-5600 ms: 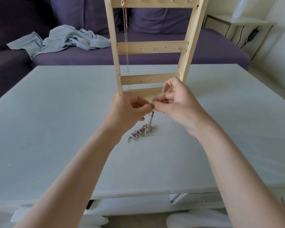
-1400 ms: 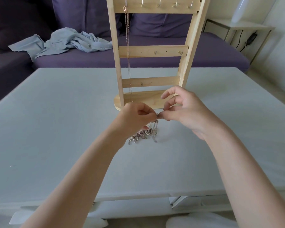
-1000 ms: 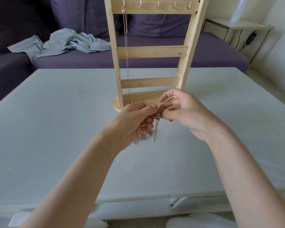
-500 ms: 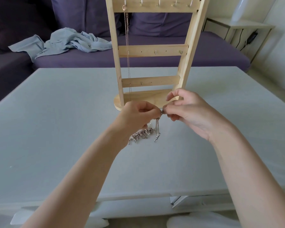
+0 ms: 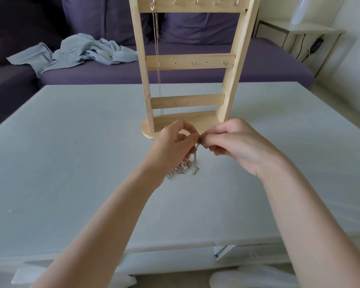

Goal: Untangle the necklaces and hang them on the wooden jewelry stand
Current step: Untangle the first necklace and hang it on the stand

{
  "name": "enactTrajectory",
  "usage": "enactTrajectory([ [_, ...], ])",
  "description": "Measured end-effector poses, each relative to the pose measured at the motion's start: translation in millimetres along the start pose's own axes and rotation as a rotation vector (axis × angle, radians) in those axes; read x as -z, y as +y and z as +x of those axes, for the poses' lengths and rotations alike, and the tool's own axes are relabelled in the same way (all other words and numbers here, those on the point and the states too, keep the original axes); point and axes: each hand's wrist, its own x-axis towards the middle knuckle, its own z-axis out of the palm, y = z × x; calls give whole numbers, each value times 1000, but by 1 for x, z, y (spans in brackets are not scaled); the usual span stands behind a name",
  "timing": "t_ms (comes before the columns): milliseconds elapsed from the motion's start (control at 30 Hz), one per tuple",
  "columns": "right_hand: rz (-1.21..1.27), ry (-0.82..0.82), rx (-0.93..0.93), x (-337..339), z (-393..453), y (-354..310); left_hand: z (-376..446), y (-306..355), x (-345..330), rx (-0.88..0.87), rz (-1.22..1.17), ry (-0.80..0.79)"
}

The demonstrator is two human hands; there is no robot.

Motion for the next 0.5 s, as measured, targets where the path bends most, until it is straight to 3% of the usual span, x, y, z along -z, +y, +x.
enactTrajectory([
  [500, -65, -66, -21, 1, -4, -2, -3, 3, 4, 6, 9, 28],
])
